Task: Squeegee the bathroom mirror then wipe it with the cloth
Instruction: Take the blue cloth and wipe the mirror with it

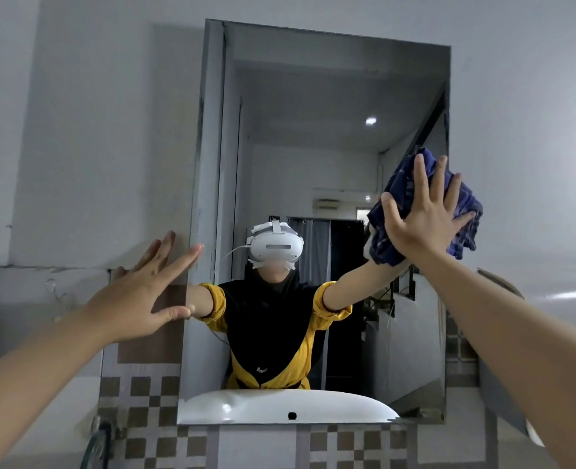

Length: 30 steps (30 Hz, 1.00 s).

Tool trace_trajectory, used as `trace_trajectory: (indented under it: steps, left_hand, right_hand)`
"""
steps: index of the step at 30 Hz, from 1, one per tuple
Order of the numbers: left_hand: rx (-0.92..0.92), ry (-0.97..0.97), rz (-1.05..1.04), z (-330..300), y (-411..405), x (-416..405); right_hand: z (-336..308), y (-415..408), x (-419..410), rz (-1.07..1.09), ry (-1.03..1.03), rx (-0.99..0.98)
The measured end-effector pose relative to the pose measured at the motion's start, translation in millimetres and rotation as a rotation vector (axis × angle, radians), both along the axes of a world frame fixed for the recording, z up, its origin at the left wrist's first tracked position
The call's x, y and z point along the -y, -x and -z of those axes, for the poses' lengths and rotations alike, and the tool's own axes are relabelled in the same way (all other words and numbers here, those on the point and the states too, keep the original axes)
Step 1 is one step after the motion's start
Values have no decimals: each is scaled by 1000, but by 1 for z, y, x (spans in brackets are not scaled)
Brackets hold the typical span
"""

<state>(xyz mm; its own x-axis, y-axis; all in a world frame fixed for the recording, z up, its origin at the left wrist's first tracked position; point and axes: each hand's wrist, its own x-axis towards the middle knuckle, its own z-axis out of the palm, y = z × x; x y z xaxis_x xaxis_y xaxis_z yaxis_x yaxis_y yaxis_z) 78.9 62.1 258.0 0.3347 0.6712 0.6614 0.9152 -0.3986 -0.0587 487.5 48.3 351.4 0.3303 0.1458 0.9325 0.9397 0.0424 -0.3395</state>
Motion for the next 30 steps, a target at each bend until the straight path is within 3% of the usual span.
trace_trajectory:
  steps: [6,11,17,24,30]
  left_hand:
    - [54,38,19,14,-4,-3]
    - [99,51,54,15,-4,-6]
    - [43,116,-40,14,-9,-2]
    - [130,195,-54,15,-17,0]
    - [183,150,-47,31,-17,-2]
  right_hand:
    - [21,40,-4,-6,14,-74]
    - [32,81,-11,-1,22,4]
    - [31,136,-17,-17,13,58]
    - [27,208,-25,-58,28,228]
    - [22,244,-30,-69,67,455]
